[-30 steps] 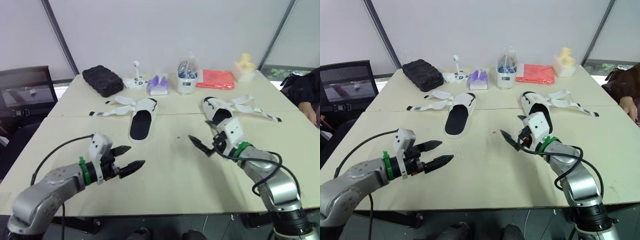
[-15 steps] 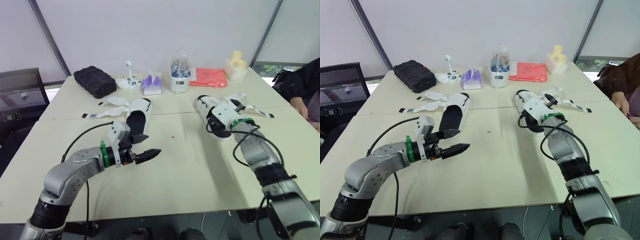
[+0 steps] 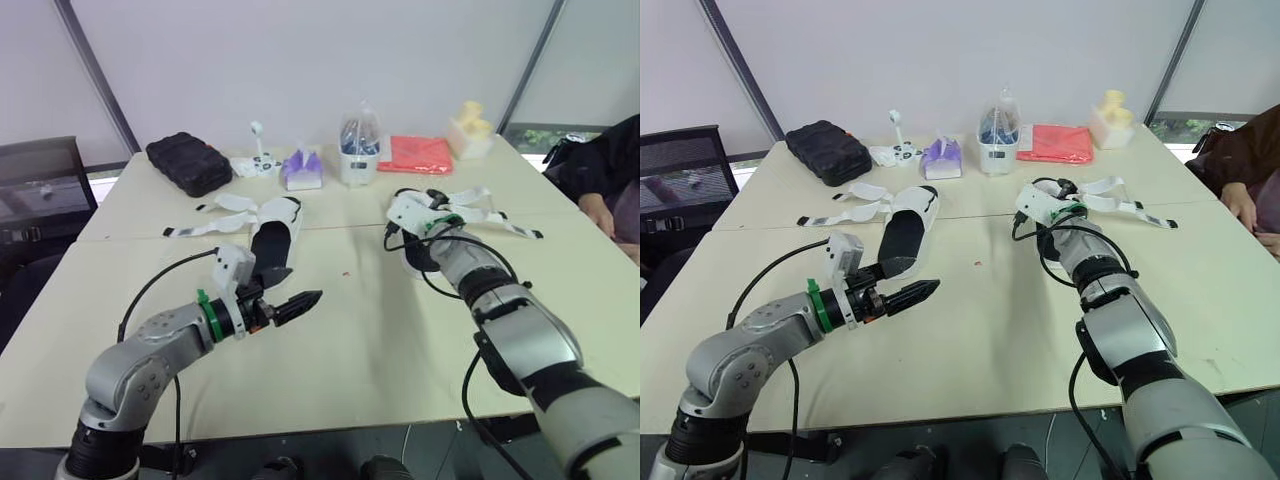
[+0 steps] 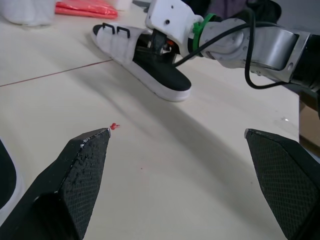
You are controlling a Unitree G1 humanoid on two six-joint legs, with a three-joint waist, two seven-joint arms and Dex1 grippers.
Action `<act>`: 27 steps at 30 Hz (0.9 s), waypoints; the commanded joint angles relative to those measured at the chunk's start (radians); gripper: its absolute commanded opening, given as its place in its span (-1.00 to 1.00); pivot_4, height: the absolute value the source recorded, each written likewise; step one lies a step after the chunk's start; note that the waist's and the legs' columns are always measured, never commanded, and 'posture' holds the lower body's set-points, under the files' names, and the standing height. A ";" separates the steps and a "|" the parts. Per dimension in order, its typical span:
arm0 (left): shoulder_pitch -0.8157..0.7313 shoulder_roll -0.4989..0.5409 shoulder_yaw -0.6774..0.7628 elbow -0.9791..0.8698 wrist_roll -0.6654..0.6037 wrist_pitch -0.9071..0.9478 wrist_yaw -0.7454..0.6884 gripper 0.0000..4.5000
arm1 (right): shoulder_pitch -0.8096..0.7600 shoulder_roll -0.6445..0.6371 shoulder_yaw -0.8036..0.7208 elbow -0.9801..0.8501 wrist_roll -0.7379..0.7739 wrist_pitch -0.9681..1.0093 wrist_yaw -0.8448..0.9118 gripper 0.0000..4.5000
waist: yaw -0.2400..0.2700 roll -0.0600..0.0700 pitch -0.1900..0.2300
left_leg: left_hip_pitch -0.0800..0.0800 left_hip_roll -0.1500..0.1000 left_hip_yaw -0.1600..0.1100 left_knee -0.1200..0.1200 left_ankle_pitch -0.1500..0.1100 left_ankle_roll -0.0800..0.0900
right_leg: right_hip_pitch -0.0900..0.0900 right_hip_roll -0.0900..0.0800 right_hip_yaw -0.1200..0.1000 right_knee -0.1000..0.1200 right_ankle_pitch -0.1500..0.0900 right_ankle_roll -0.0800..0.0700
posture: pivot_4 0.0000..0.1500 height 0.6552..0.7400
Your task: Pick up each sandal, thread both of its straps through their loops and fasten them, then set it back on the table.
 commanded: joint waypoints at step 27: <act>0.023 0.030 0.055 -0.037 -0.024 -0.005 -0.004 1.00 | 0.203 -0.570 0.176 -0.531 -0.104 -1.181 0.094 -0.99 | -0.003 -0.001 0.001 | 0.000 0.004 0.012 0.000 -0.001 0.000 | -0.005 0.006 0.013 0.000 0.003 0.004 | 1.00 1.00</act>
